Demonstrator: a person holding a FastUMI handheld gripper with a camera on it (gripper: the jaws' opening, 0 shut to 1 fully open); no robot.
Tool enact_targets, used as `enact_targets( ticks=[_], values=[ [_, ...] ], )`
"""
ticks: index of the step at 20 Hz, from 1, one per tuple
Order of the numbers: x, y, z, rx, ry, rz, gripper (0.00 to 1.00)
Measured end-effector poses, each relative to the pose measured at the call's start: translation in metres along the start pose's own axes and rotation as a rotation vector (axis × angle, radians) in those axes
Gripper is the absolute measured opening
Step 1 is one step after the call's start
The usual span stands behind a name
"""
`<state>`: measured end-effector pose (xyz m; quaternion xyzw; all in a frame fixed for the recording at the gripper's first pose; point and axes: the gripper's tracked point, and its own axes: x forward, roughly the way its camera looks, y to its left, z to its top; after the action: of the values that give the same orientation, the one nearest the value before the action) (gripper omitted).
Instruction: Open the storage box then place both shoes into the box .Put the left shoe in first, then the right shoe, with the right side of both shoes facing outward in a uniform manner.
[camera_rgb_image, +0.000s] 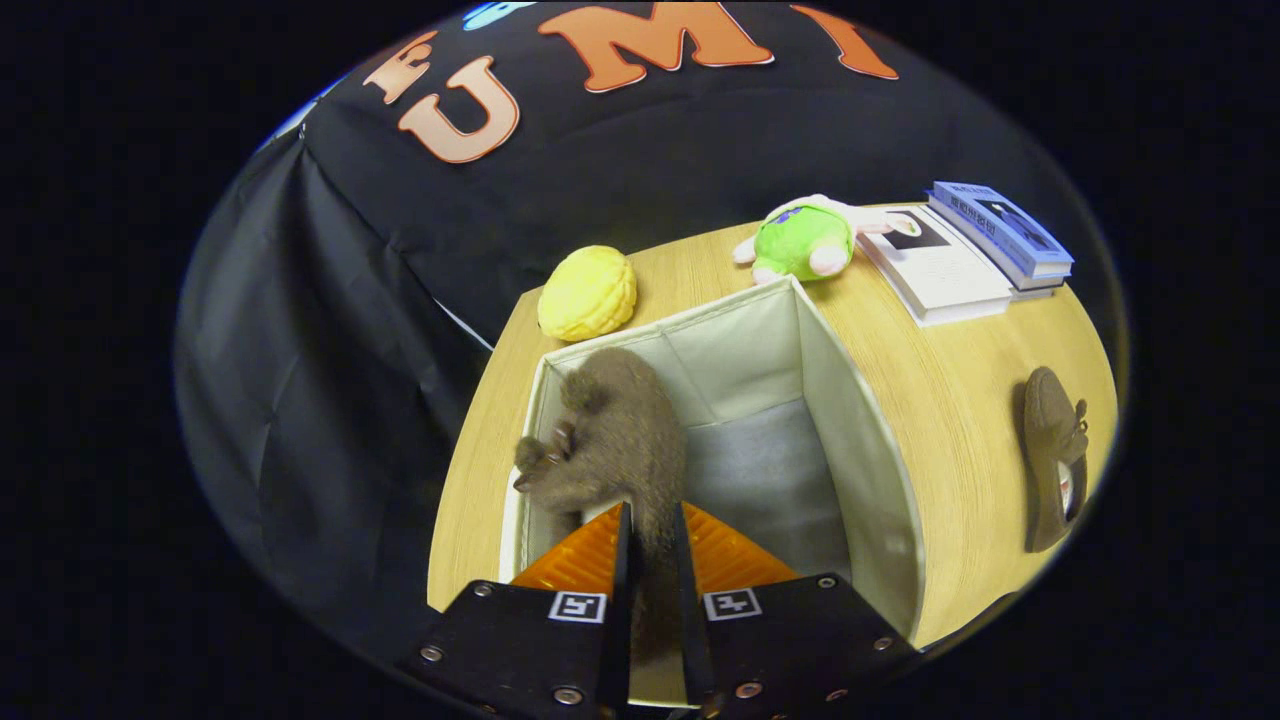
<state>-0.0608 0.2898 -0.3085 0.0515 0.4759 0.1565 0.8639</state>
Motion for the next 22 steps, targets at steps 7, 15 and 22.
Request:
enact_targets(
  ticks=[7,15,22],
  values=[
    [-0.021,-0.016,0.027,0.003,-0.081,0.001,0.92],
    [-0.068,-0.078,0.064,0.017,-0.213,-0.043,0.98],
    [-0.097,-0.192,0.059,0.048,-0.271,-0.219,0.99]
  ],
)
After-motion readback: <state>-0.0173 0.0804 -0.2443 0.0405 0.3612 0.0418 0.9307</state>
